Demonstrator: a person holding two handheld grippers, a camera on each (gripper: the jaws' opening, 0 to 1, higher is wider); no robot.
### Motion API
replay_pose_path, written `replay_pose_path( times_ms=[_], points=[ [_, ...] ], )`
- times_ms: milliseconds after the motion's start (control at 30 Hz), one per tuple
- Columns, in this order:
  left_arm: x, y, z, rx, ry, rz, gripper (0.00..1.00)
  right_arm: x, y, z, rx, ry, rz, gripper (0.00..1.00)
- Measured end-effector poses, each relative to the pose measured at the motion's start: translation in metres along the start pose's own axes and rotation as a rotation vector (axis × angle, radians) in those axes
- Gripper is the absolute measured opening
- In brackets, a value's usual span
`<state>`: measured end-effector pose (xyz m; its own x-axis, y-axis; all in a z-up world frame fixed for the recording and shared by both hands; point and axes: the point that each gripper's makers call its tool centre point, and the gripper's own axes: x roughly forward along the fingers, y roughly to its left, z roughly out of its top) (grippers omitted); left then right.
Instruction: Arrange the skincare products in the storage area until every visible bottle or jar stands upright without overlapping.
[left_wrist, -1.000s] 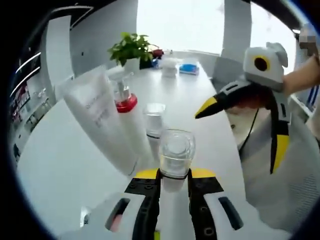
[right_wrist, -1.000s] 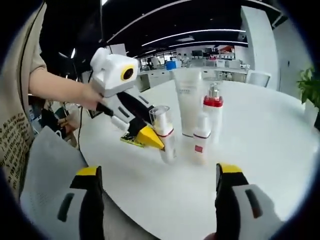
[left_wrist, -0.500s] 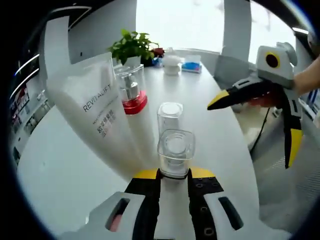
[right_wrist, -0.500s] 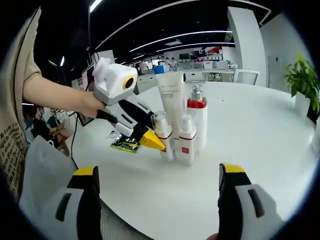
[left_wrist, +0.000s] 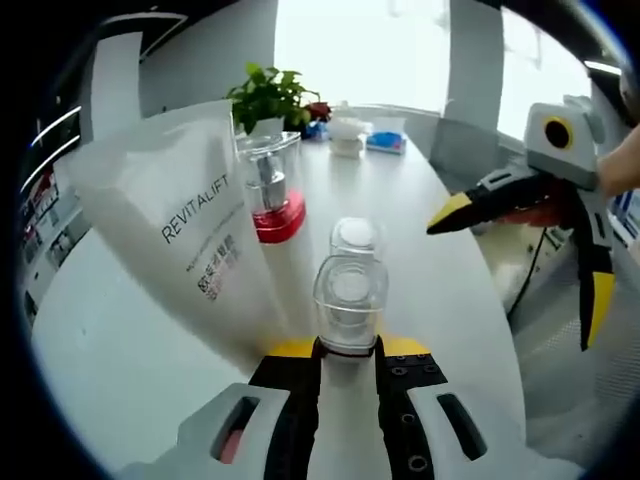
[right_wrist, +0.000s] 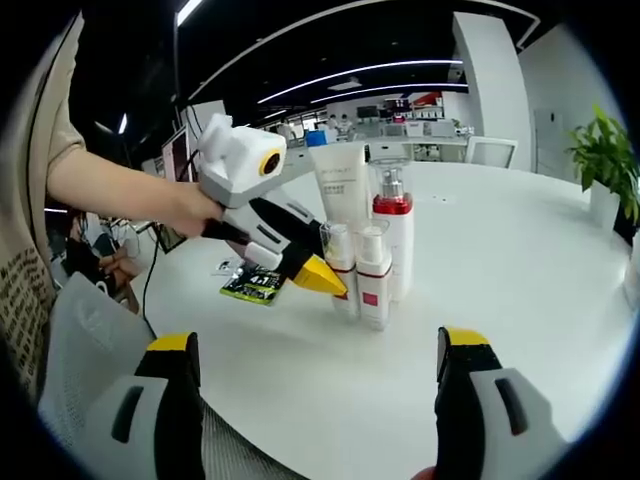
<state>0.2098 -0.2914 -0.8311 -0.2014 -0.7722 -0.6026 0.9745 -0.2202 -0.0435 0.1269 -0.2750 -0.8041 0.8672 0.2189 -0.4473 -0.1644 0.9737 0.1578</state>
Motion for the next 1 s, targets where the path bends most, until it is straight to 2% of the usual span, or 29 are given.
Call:
replay_pose_path(
  times_ms=[433,667,1000],
  points=[
    [0.001,-0.001,-0.002,0.007,0.005,0.0,0.19,0.001,0.002,-0.002,-0.001,0.006,0.002,0.99],
    [0.0,-0.003,-0.004,0.008,0.012,0.001,0.26,0.002,0.003,-0.003,0.001,0.008,0.002,0.99],
    [-0.019,-0.007,-0.005,-0.007,0.015,0.013,0.33,0.003,0.007,-0.005,-0.019,0.023,0.022,0.99]
  ],
)
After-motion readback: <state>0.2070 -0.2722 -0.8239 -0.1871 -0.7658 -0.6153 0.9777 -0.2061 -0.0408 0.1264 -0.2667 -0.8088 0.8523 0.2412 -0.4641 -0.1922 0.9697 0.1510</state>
